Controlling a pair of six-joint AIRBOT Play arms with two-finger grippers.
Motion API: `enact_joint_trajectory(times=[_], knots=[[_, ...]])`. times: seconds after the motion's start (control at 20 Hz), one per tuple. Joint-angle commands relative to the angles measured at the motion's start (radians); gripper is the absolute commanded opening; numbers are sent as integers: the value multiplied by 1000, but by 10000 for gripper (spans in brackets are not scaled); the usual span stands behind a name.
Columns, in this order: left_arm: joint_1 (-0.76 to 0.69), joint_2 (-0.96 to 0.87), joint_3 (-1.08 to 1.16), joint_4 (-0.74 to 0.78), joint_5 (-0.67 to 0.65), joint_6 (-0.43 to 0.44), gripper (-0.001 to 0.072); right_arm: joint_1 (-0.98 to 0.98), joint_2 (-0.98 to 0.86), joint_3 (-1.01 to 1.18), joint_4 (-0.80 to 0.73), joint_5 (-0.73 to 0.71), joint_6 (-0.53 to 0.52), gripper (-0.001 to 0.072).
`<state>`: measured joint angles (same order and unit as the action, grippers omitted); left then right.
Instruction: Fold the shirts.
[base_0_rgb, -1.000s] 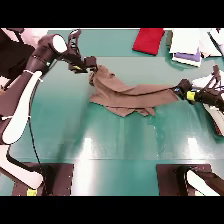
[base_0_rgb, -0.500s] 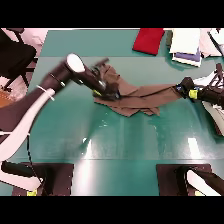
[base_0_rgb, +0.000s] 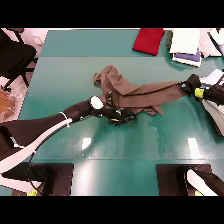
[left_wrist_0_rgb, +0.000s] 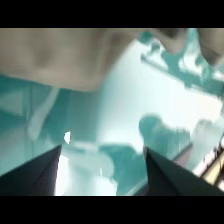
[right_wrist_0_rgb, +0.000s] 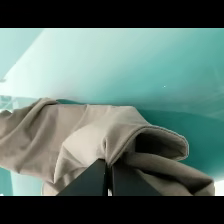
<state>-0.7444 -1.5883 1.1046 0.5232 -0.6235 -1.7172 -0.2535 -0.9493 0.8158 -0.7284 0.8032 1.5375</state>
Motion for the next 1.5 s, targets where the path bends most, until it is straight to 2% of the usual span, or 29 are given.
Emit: enact_joint_trajectory(times=[0.0,0.15,0.3,0.35,0.45,0.65,0.8,0.9,1.0,1.1,1.15,1.25,1.45], knots=[[-44,-5,-27,-13,260,-10,608,-42,11,1,4,51,-14,21],[-68,-43,-27,-8,331,-11,608,-42,16,1,9,70,-20,21],[-112,-87,-27,-68,407,-14,602,-43,18,1,85,68,-56,20],[-128,-97,-26,-87,413,-14,456,-42,18,1,90,68,-57,20],[-147,-95,-19,-90,432,-15,28,-43,18,1,93,72,-57,21],[-95,-12,22,-67,395,24,26,-66,45,1,132,43,-57,20],[5,178,21,105,319,19,26,-165,101,1,200,-1,-57,21],[77,338,21,314,243,-56,25,-271,143,1,292,5,-58,21],[152,499,23,545,161,-190,25,-344,190,2,459,8,-71,21],[207,644,52,729,81,-250,25,-367,237,14,689,18,-194,21],[229,705,89,799,37,-248,25,-367,249,45,747,40,-230,21],[245,779,204,923,-49,-238,26,-367,267,158,760,102,-243,21],[244,816,518,956,-215,-71,26,-367,359,381,759,135,-249,21]])
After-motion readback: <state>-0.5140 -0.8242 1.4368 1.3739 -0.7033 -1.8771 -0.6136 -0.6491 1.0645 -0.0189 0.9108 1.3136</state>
